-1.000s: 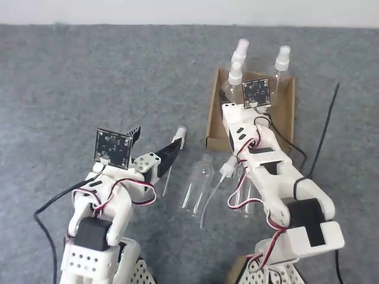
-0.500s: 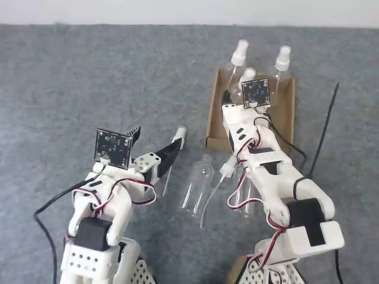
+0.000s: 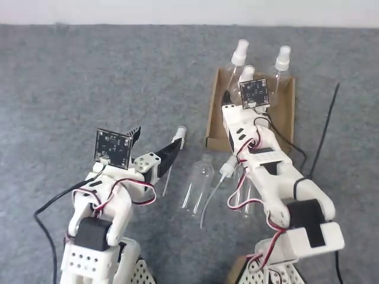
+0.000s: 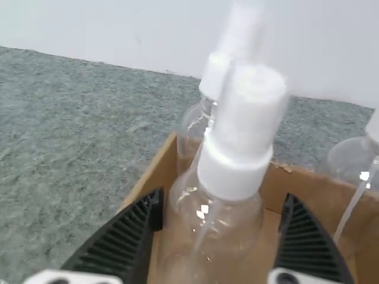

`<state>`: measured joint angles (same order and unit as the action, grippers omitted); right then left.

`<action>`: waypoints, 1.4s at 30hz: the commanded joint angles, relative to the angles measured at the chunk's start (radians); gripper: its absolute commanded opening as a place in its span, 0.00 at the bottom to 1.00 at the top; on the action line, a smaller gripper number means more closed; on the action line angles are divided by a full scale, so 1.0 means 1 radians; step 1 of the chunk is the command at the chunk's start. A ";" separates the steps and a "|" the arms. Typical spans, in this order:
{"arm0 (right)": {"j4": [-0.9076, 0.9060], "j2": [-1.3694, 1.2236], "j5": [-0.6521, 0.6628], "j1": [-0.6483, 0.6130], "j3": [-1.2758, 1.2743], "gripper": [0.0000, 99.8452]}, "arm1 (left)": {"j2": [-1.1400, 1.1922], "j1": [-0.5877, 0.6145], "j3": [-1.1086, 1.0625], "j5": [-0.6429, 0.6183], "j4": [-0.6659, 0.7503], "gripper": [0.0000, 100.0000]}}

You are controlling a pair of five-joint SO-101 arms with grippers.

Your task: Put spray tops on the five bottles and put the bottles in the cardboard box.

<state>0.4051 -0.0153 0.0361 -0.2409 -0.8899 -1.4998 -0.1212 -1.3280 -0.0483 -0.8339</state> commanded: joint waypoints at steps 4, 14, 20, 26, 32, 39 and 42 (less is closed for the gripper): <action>-0.081 0.139 0.017 -0.031 0.058 0.26 | -0.012 0.005 0.005 0.002 0.025 0.31; -0.174 0.306 0.021 -0.028 0.075 0.25 | -0.012 0.005 0.004 0.002 0.025 0.31; -0.403 0.489 0.017 -0.001 0.135 0.25 | -0.012 0.005 0.004 0.002 0.025 0.31; -0.768 0.782 0.021 -0.007 0.140 0.25 | -0.012 0.005 0.004 0.002 0.025 0.31; -1.175 1.009 0.017 -0.008 0.141 0.25 | -0.012 0.005 0.002 0.002 0.025 0.31; -1.555 1.046 0.018 -0.004 0.110 0.25 | -0.012 0.009 0.002 0.002 0.025 0.31; -1.589 1.007 0.014 -0.008 0.049 0.25 | -0.012 0.009 0.002 0.002 0.025 0.31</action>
<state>-1.1262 1.0081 0.0437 -0.2532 -0.8193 -1.4998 -0.1135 -1.3280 -0.0483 -0.8339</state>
